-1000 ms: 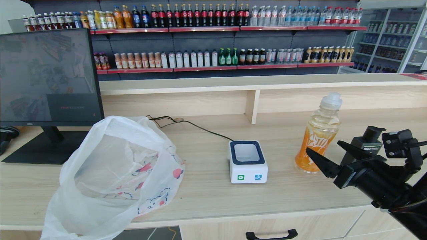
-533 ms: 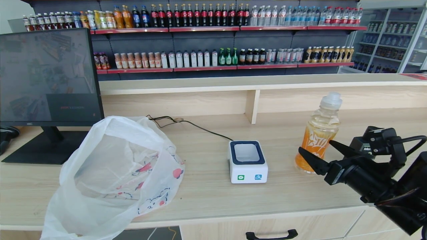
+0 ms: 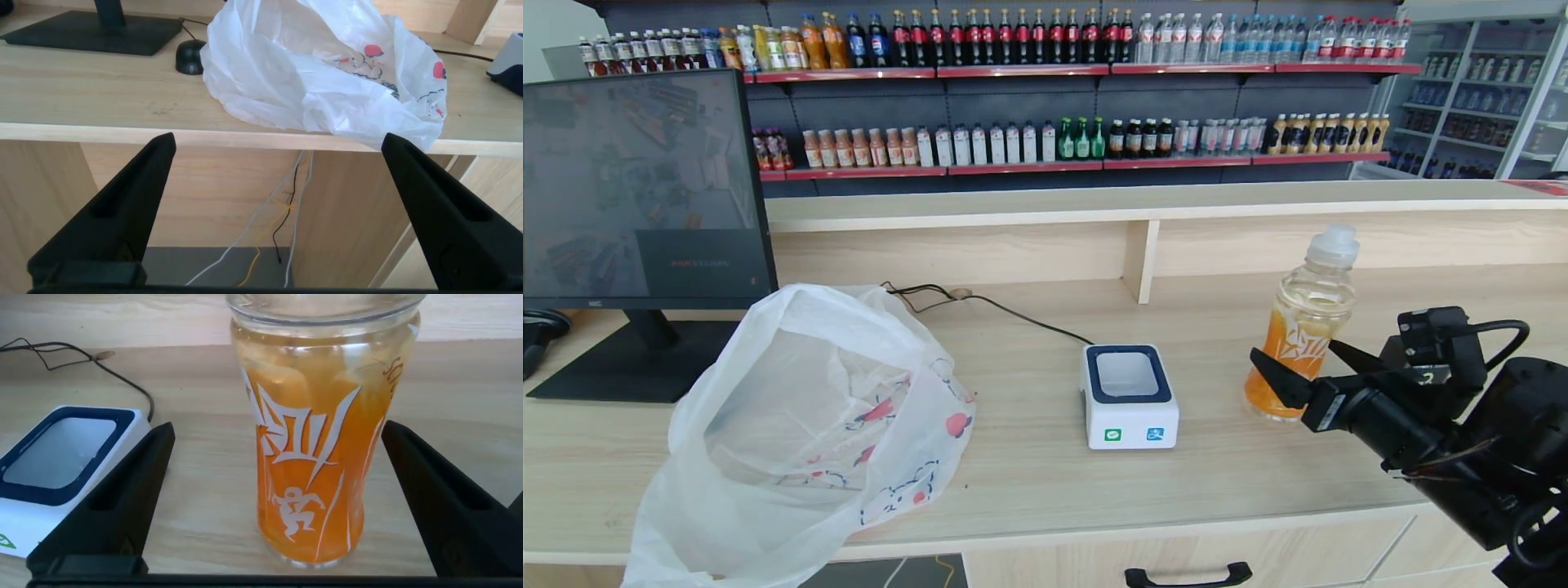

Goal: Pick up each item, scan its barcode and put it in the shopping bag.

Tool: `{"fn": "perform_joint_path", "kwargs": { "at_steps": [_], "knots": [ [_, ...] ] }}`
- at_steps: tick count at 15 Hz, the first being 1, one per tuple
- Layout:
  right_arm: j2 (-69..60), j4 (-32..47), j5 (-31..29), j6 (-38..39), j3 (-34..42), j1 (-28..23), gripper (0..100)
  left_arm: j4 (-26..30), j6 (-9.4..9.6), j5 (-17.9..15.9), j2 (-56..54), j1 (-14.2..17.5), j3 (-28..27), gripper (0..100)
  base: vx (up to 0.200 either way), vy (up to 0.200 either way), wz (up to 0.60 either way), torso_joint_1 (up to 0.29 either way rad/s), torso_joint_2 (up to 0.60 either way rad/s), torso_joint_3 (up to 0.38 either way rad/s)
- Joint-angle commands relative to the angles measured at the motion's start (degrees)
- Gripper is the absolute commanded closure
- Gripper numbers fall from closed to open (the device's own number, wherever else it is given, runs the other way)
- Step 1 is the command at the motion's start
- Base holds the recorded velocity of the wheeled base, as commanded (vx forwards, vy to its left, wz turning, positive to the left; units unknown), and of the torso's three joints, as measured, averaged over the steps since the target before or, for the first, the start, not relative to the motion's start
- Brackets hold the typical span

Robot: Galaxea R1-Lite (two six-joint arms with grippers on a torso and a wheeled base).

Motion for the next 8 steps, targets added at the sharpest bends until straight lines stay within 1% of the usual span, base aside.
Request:
{"fn": "perform_joint_path", "kwargs": {
  "at_steps": [1,5,8],
  "knots": [
    [2.18,-0.08,-0.02,-0.05,-2.09,-0.75,0,-0.01,-0.02,0.0,-0.02,0.0,0.0,0,0.0,0.0,0.0,0.0,0.0,0.0],
    [4.29,-0.08,-0.02,-0.23,-6.05,-3.03,0,-0.01,-0.02,0.0,-0.02,0.0,0.0,0,0.0,0.0,0.0,0.0,0.0,0.0],
    [5.17,-0.08,-0.02,-0.32,-6.05,-3.12,0,-0.01,-0.02,0.0,-0.02,0.0,0.0,0,0.0,0.0,0.0,0.0,0.0,0.0]
  ]
}}
